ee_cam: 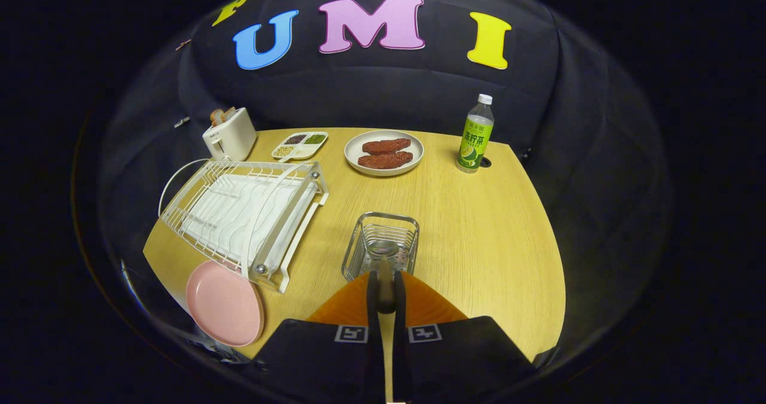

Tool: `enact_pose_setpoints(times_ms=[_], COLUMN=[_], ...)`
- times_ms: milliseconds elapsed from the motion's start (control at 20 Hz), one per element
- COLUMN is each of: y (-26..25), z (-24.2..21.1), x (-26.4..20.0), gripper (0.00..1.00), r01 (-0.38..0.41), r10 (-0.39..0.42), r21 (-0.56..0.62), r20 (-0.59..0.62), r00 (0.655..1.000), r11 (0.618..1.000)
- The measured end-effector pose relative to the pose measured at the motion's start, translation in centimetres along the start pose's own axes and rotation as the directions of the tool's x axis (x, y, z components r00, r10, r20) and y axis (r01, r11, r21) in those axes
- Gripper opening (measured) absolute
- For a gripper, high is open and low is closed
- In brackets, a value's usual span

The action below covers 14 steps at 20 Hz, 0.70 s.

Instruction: Take the plate from the dish rack, then take the spoon from the basket and place it into the plate.

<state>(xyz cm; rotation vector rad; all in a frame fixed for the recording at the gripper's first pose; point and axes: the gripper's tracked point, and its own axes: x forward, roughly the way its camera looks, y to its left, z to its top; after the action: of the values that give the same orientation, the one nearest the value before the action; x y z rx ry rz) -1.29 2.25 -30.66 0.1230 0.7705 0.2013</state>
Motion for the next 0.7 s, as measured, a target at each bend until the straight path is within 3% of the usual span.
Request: enact_pose_setpoints(times_ms=[300, 450, 600, 700], y=[1.0, 5.1, 10.4, 13.3], z=[4.2, 6.5, 7.1, 5.7], x=[-6.5, -10.1, -12.6, -13.3], gripper=[0.09, 0.09, 0.09, 0.09], r01=[-0.027, -0.165, -0.341, -0.409], r10=[0.029, 0.169, 0.345, 0.422], r21=[-0.021, -0.035, -0.056, -0.111], r20=[0.085, 0.154, 0.187, 0.165], r00=[0.996, 0.974, 0.920, 0.891], r11=[0.999, 0.986, 0.939, 0.906])
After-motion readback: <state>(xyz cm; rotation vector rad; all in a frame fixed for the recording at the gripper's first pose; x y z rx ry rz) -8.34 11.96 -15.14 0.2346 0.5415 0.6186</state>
